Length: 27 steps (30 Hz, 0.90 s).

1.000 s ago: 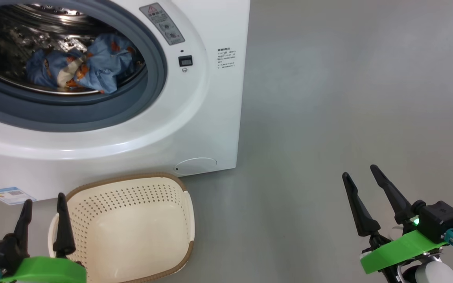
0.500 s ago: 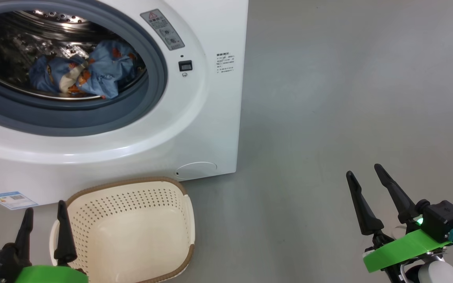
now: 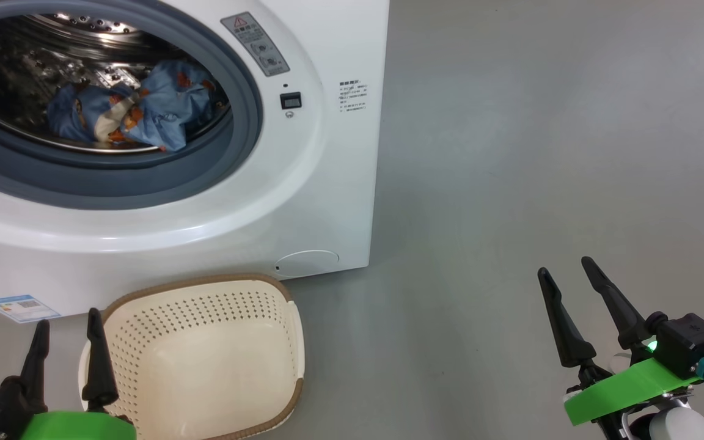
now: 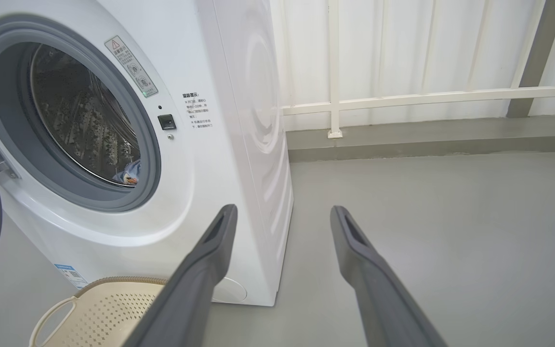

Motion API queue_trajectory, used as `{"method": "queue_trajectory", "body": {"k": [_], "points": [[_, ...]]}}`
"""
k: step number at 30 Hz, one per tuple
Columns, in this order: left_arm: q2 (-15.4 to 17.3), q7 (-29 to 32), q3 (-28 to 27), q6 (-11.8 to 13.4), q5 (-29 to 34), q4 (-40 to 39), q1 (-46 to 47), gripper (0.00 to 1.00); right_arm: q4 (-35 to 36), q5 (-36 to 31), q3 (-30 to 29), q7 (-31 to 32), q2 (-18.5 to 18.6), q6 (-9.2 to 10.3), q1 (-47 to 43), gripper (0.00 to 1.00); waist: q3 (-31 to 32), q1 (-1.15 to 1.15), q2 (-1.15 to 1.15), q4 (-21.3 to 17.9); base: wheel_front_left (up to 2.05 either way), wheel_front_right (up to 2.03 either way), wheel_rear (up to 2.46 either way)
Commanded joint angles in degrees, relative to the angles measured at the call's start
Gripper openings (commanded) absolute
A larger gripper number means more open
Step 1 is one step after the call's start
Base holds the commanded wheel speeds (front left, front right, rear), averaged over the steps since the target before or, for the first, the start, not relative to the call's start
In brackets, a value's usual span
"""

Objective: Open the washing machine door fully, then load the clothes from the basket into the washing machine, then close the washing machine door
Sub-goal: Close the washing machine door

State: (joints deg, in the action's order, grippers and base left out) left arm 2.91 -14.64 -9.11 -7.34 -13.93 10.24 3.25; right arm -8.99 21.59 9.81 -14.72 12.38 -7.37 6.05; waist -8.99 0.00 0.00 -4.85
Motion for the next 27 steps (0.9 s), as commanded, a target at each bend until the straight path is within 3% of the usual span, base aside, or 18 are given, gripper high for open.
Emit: {"method": "queue_trajectory", "body": {"k": [1, 27], "points": [[0.93, -0.36, -1.91, -0.14, 0.46, -1.78, 0.62, 1.00, 1.40, 0.19, 1.04, -0.28, 0.30, -0.12, -0.36, 1.00, -0.02, 0.00, 0.00, 0.02, 0.00, 0.00, 0.00], [0.66, -0.36, -1.63, -0.14, 0.56, -2.80, 0.59, 1.00, 1.42, 0.17, 0.90, -0.28, 0.28, -0.12, -0.29, 1.00, -0.23, 0.00, 0.00, 0.70, -0.16, 0.16, 0.00]]}}
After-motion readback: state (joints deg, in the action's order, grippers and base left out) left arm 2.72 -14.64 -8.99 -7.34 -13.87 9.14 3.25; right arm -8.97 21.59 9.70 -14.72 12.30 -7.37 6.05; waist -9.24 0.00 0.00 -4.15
